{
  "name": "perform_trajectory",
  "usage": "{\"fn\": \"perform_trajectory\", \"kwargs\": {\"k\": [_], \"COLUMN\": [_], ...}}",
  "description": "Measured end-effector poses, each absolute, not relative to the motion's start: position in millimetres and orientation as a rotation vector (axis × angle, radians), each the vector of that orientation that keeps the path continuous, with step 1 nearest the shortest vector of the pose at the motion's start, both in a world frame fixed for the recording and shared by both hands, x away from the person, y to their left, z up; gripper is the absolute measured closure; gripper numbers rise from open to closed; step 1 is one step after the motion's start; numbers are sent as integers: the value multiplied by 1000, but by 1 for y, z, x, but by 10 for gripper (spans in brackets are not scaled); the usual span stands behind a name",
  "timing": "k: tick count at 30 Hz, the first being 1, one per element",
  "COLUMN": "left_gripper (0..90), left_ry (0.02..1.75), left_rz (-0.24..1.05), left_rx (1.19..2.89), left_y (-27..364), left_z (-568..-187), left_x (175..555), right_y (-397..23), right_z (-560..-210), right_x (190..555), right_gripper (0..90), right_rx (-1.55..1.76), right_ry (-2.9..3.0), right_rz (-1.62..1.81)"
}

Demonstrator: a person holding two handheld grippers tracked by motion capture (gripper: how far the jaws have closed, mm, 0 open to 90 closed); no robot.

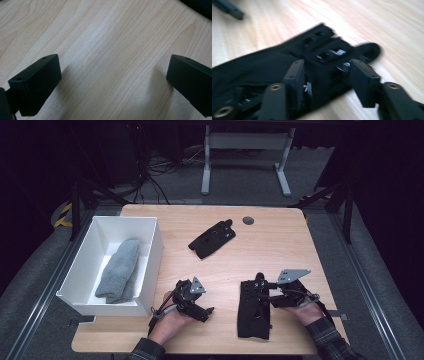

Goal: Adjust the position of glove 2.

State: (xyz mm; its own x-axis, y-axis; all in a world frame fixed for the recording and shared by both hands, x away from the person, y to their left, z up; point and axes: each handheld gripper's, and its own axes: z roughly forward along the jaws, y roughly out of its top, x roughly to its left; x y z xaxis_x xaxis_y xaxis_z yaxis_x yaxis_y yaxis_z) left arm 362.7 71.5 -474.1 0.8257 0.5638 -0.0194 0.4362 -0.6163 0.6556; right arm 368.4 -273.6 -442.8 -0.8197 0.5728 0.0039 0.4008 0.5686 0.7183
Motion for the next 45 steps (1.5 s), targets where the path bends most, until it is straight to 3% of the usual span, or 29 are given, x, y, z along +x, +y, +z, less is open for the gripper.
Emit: {"fn": "perform_trajectory", "kwargs": {"k": [11, 23, 32, 40, 45], "left_gripper": [51, 70, 186, 479, 756], "left_ry": [734, 772, 790, 816, 871], "left_rz": [272, 312, 332, 375, 383], "left_rx": [2309, 2274, 2284, 2276, 2285], "left_y": [64, 59, 48, 44, 47], "left_z": [-456, -431, -419, -412, -422], "left_x": [383, 425, 460, 494, 517], "right_y": [-314, -327, -330, -330, -330], "right_z": [-454, -466, -469, -469, -469], "right_x": [364, 365, 365, 365, 365], "right_gripper": [202, 136, 121, 121, 120], "right_rx": [971, 1017, 1010, 1010, 1009], "right_ry": [2448, 2424, 2409, 2409, 2410], "right_rz": [993, 984, 1021, 1021, 1024]}}
